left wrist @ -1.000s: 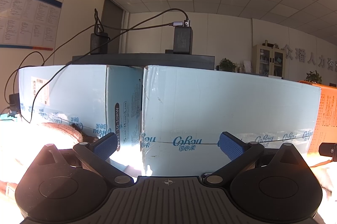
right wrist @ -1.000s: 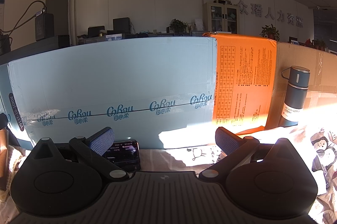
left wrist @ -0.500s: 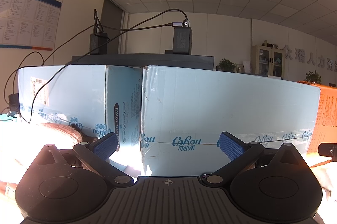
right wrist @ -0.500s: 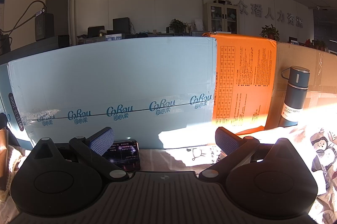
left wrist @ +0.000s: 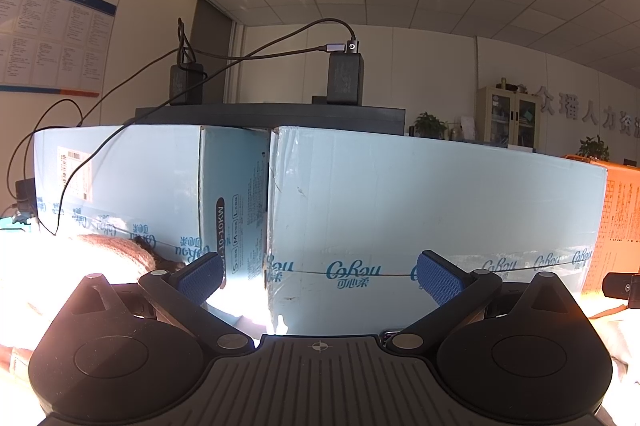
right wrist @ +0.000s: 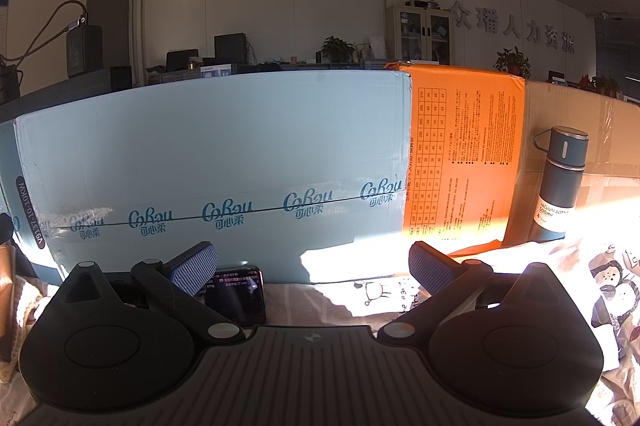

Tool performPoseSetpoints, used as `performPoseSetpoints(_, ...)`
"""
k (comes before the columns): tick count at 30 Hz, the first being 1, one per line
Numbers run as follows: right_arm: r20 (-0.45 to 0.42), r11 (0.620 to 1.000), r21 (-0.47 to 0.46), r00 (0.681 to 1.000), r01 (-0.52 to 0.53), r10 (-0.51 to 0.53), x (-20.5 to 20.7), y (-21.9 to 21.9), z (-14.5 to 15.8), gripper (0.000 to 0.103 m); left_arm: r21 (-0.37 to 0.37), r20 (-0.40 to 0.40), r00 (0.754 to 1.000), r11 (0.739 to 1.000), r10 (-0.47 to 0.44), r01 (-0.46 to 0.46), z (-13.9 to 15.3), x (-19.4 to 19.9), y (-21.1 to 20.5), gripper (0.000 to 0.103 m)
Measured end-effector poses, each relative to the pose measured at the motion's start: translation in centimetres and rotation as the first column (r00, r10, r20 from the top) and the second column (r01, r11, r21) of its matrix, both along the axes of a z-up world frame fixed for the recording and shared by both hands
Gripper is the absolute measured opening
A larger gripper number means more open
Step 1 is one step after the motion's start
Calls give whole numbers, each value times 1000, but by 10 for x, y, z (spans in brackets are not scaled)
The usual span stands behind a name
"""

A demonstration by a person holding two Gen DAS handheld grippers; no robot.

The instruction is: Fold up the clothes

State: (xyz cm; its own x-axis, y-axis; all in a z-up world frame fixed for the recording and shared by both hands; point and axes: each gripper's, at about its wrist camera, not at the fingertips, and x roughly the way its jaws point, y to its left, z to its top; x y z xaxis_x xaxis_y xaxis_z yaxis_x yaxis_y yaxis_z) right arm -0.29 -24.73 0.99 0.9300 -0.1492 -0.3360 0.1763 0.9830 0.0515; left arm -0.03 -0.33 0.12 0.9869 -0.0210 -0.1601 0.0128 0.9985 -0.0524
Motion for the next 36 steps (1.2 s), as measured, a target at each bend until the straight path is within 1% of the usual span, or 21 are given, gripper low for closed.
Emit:
performPoseSetpoints(18, 6, 1000, 0, 1000, 2, -2, -1, 1, 0, 103, -1, 4, 1000, 1000, 0, 0, 2, -2, 0, 103)
performPoseSetpoints(26, 55, 1000, 14, 998, -18, 17, -12, 7, 6, 103, -26, 59, 998, 1000, 6, -4, 16, -20, 13, 103)
performPoseSetpoints(36, 110, 997, 59, 993, -55, 48, -32, 17, 20, 103, -41, 104, 993, 998, 56, -52, 32, -45, 39, 103)
